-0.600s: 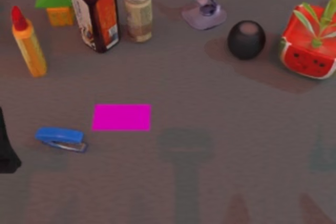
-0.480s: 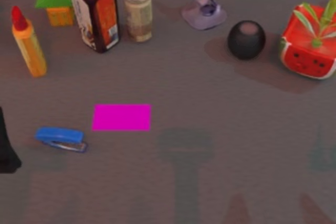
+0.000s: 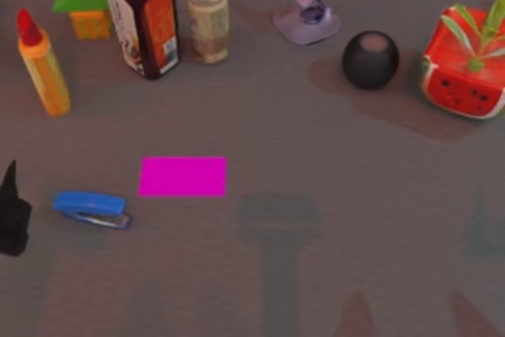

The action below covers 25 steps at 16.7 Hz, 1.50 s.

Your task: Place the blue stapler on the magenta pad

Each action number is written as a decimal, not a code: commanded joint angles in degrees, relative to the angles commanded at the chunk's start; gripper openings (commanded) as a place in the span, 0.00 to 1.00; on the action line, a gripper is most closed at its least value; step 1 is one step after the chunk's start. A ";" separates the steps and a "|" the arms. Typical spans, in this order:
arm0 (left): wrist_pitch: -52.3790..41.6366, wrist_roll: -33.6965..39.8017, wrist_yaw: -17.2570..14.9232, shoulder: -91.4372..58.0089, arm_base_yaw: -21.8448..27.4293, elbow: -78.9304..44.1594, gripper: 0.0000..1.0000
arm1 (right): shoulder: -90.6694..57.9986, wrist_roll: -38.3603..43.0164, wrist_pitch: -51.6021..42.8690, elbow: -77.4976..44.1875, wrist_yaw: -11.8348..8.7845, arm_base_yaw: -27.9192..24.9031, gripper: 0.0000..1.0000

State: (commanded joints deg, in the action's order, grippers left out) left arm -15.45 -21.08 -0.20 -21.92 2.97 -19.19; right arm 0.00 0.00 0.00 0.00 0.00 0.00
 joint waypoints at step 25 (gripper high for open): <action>-47.52 -69.76 -0.51 -80.38 8.92 -56.15 1.00 | 0.00 0.00 0.00 0.00 0.00 0.00 1.00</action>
State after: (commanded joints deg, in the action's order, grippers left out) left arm -62.97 -90.85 -0.71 -102.30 11.89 -75.35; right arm 0.00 0.00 0.00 0.00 0.00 0.00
